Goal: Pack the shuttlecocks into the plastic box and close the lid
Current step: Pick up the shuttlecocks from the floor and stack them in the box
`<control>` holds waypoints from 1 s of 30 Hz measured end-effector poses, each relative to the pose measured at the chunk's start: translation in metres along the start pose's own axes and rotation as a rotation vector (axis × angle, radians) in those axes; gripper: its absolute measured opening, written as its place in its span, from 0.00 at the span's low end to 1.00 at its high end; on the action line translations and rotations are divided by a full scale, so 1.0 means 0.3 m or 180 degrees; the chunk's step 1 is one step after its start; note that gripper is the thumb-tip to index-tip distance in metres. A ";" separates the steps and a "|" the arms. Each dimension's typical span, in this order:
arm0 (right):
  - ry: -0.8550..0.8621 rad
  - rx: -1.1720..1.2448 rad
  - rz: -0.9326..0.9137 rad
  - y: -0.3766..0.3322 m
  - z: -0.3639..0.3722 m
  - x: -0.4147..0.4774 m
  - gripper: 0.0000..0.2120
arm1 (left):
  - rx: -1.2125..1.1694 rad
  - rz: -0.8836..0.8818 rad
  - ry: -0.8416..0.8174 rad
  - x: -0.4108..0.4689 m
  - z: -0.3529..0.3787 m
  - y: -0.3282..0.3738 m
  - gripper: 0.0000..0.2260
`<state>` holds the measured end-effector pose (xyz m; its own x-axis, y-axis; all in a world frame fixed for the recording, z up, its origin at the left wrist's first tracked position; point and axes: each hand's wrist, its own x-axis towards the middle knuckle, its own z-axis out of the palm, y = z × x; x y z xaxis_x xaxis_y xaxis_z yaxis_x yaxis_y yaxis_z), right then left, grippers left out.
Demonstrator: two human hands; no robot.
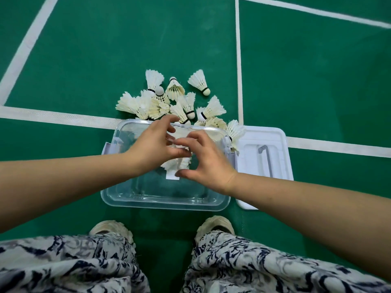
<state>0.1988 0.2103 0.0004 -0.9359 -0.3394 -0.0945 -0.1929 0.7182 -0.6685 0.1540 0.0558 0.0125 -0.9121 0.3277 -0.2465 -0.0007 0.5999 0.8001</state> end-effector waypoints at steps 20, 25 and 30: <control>0.0559 -0.0699 -0.0302 0.076 -0.026 -0.004 0.07 | 0.0608 0.0340 -0.0245 -0.023 0.038 -0.012 0.36; 0.0173 -0.0688 0.0330 0.063 -0.060 0.003 0.09 | 0.1014 0.0330 -0.0134 -0.024 0.010 -0.055 0.40; -0.0002 -0.1063 0.0649 0.054 -0.055 0.018 0.10 | 0.1583 0.0298 -0.0659 -0.039 0.031 -0.126 0.40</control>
<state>0.1858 0.2302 0.0012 -0.9648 -0.1695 -0.2011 -0.0884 0.9291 -0.3590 0.1684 0.0359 -0.0201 -0.7991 0.5030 -0.3294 0.3164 0.8176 0.4810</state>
